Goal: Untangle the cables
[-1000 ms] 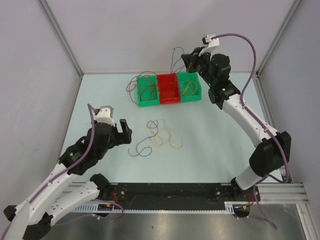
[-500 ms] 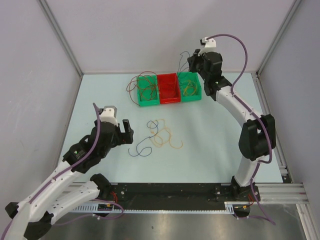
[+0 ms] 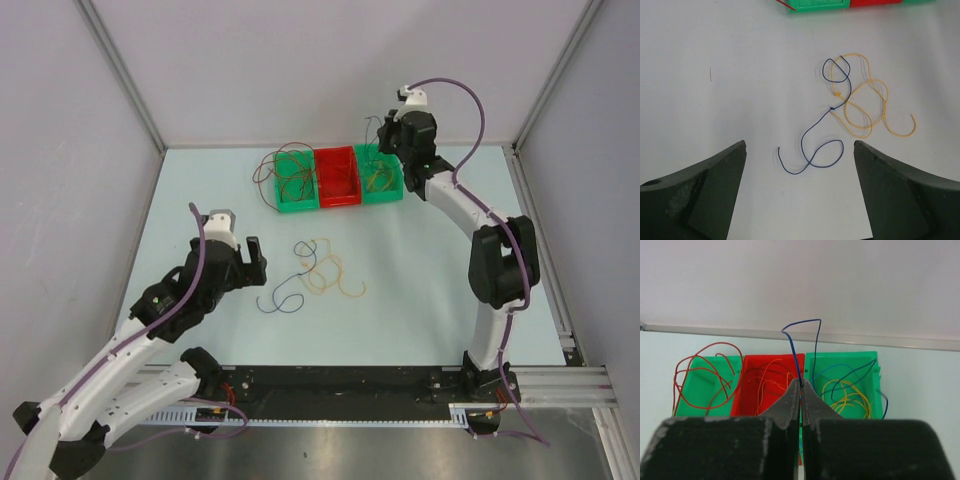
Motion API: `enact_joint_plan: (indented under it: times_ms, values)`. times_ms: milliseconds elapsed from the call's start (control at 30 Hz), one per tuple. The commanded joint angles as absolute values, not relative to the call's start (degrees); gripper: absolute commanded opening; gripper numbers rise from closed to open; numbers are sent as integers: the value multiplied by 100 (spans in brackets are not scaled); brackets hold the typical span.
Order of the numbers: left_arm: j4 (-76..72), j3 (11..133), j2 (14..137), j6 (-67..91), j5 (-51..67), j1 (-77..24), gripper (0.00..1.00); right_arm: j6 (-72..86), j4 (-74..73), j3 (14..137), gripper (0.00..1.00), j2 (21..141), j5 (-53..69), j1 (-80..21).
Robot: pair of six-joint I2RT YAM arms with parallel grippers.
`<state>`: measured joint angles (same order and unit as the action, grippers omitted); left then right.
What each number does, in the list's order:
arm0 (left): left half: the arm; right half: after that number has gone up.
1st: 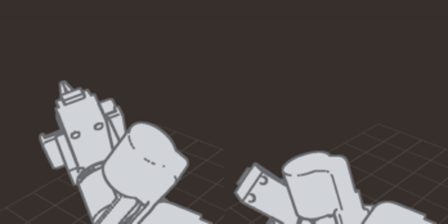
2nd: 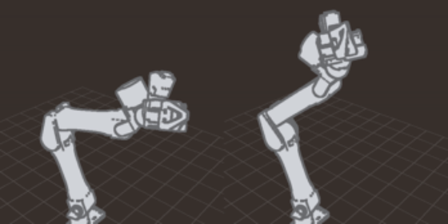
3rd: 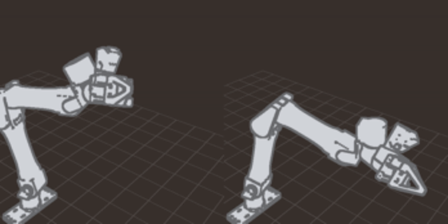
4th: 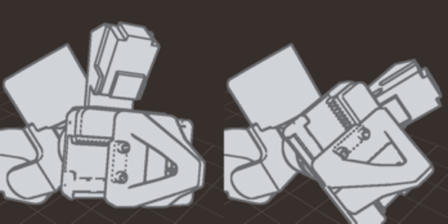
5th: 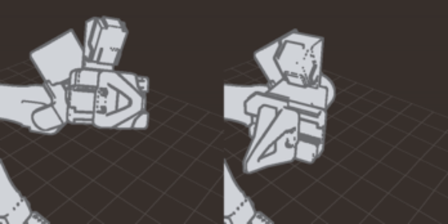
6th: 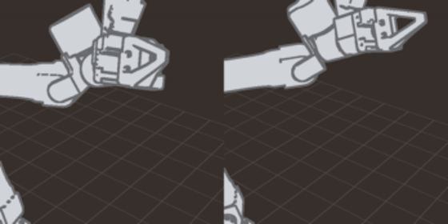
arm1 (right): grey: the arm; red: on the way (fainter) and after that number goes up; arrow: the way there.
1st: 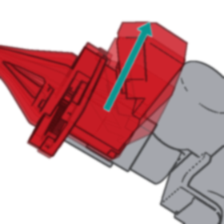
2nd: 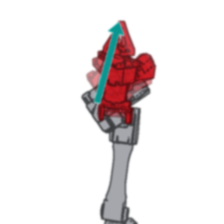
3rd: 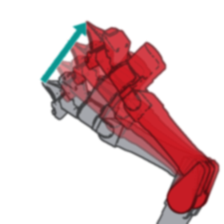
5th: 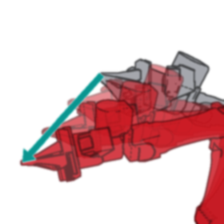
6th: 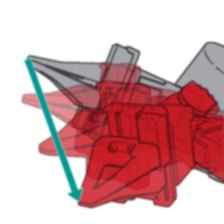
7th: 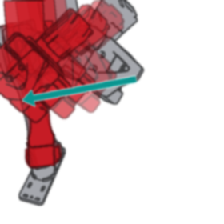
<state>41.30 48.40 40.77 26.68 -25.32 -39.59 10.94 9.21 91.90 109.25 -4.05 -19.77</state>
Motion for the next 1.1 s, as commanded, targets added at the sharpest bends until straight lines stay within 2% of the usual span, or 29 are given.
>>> enact_joint_plan:
  times_ms: [0,267,800,1067]
  values:
    - [3999,4896,4087,2522,-2505,-3885,93,1230,1028,9492,0,11170,-360,-1995]
    - [3999,4896,4104,2522,-2505,-3876,93,1485,976,9677,0,11706,-106,-1951]
    - [4008,4896,4096,2522,-2549,-3858,92,1916,668,9246,0,12277,-396,-1846]
    - [4017,4896,4131,2531,-2566,-3867,92,1960,273,9526,0,12630,-228,-1846]
